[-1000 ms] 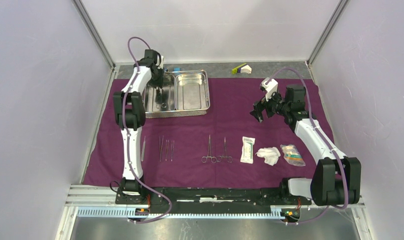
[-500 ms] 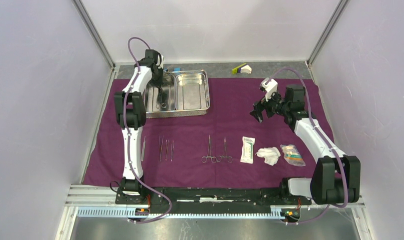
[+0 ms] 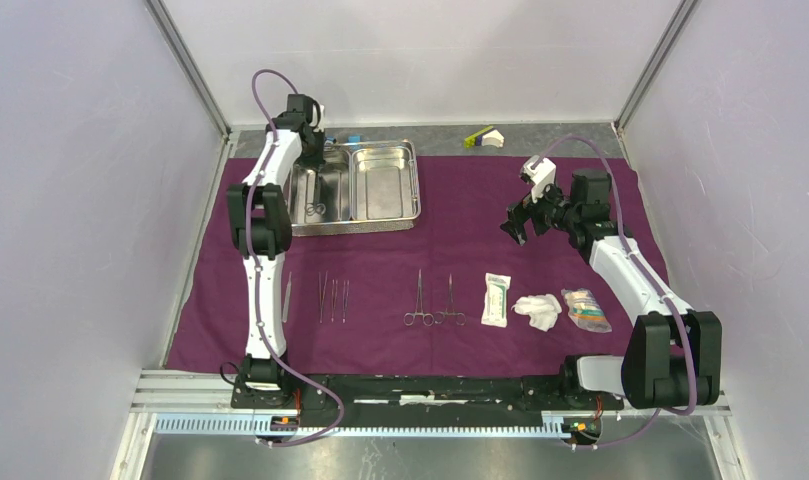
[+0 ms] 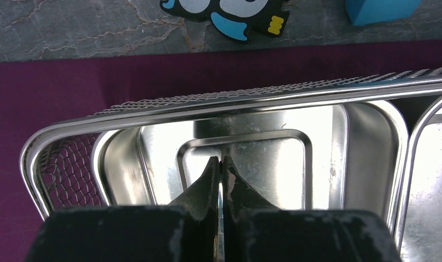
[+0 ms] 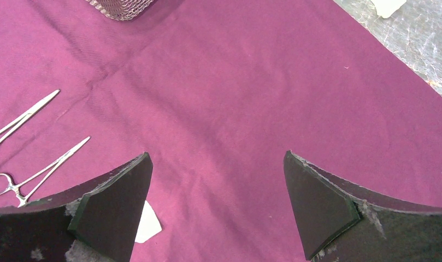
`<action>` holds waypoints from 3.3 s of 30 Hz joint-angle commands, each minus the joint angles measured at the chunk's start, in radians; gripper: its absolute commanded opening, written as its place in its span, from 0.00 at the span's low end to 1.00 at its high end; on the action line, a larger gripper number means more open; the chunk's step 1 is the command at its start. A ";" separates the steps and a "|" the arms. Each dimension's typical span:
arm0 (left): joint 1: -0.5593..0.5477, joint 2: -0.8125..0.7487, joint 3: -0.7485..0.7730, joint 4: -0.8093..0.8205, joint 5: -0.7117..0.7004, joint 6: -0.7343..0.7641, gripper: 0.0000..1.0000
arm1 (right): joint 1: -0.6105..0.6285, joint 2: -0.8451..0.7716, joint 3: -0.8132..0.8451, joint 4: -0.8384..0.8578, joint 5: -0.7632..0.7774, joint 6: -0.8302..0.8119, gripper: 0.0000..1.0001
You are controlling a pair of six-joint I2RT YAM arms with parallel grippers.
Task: Open and lay out the surgical kit
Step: Pick up the medical item from the container, then place the medical item in the surgical kit.
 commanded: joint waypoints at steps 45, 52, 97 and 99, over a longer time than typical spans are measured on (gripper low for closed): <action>0.003 -0.372 -0.208 0.098 0.193 -0.006 0.02 | -0.005 0.027 0.011 0.017 -0.038 0.006 0.97; 0.003 -0.482 -0.301 0.112 0.185 -0.006 0.02 | -0.005 0.048 0.022 0.009 -0.052 0.010 0.97; -0.252 -0.921 -0.908 0.552 0.799 -0.288 0.02 | 0.353 0.301 0.200 0.485 -0.382 0.562 0.90; -0.265 -0.930 -0.923 0.568 0.808 -0.292 0.02 | 0.357 0.316 0.187 0.519 -0.398 0.596 0.90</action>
